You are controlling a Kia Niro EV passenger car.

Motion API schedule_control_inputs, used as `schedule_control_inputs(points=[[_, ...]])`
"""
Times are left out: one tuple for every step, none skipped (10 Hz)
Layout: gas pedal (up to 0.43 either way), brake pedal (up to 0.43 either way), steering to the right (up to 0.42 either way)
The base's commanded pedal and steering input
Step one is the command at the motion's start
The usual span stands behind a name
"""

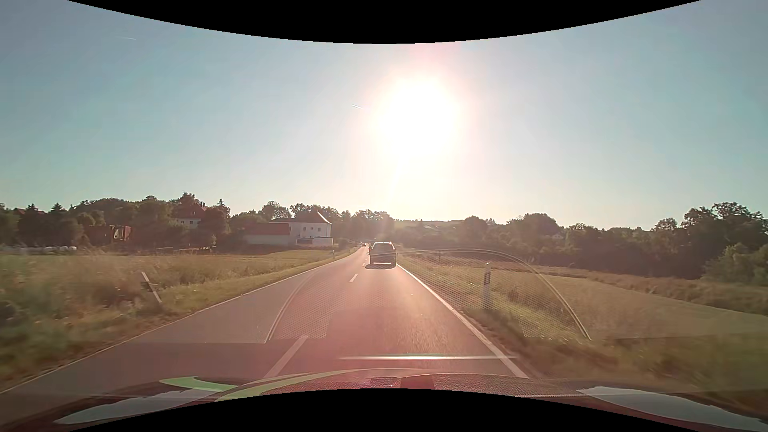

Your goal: Follow the waypoints while adhering to traffic rules and regulations

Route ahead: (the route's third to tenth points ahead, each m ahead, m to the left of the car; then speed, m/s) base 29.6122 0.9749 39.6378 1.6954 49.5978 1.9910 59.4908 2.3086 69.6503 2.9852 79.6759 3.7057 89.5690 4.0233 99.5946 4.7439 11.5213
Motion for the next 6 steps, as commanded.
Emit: schedule_control_inputs(points=[[0.000, 0.000, -0.007], [0.000, 0.000, -0.007], [0.000, 0.000, -0.007], [0.000, 0.000, -0.007], [0.000, 0.000, -0.007], [0.000, 0.000, -0.007]])
